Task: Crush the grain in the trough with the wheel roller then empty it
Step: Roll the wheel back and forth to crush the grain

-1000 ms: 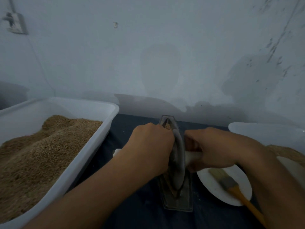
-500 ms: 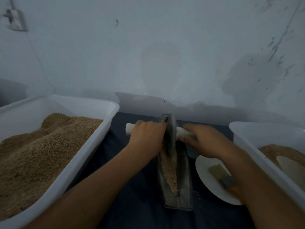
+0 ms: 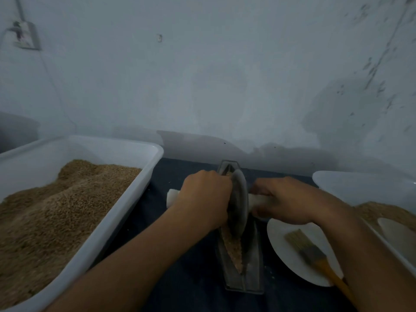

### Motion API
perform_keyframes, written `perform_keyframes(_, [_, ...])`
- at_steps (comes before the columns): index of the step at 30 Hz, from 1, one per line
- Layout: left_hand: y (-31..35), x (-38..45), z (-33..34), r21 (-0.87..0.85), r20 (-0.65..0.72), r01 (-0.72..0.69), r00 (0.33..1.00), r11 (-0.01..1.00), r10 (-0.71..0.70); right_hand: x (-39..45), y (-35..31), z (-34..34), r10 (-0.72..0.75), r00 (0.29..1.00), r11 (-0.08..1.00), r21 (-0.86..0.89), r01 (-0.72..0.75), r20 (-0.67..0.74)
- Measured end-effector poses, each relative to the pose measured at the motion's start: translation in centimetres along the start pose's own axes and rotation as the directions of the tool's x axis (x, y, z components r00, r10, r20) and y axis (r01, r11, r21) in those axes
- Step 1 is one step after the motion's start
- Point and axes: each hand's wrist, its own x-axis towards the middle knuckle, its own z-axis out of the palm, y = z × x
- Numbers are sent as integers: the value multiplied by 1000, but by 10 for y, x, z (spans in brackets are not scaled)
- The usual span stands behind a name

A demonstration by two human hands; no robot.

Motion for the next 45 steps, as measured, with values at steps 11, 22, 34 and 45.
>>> perform_keyframes(11, [5, -20, -20, 84, -16, -35, 999, 996, 36, -20, -15, -16, -23, 993, 999, 35, 19, 115])
perform_keyframes(22, [-14, 19, 35, -66, -179, 101, 978, 993, -111, 26, 15, 28, 103, 920, 985, 169, -41, -378])
perform_keyframes(34, [-9, 12, 13, -29, -116, 27, 993, 999, -30, 10, 11, 9, 56, 988, 990, 133, -37, -144])
perform_keyframes(45, [4, -17, -17, 59, -62, -53, 996, 997, 57, -25, -18, -17, -1, 996, 998, -55, 6, 86])
